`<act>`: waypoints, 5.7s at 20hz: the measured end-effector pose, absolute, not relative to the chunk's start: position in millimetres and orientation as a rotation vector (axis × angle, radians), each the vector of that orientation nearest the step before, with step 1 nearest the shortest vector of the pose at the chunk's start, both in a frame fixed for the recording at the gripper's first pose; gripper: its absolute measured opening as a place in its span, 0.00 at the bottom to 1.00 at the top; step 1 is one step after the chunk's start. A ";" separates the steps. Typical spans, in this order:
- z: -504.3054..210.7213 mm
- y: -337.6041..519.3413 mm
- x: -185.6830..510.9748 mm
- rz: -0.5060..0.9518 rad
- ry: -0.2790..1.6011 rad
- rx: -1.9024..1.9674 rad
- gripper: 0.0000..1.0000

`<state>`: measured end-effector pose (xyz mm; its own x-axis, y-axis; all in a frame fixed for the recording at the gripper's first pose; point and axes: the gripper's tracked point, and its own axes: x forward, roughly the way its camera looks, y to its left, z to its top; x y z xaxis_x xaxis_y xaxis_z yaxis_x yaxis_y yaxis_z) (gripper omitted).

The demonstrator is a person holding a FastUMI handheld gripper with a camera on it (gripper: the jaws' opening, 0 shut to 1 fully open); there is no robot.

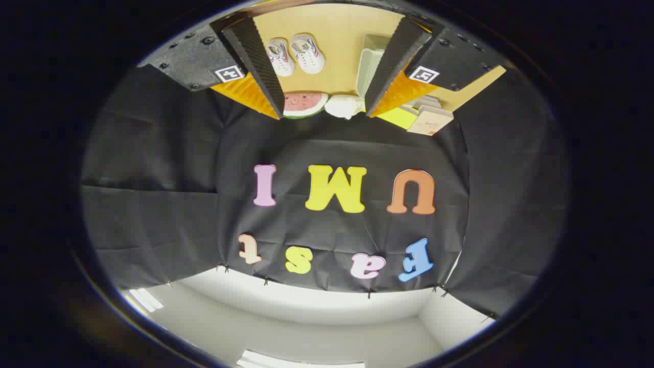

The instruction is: Open the storage box then place both shoes into the box .Put the left shoe in first, then the right shoe, with the right side of both shoes facing outward in a uniform manner.

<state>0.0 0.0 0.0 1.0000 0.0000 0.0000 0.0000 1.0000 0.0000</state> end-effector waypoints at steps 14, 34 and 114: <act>-9.2 -21.8 31.6 -0.018 0.014 -0.010 1.00; -112.5 16.0 200.6 0.534 0.438 0.216 1.00; -154.3 127.8 227.2 0.561 0.903 0.179 1.00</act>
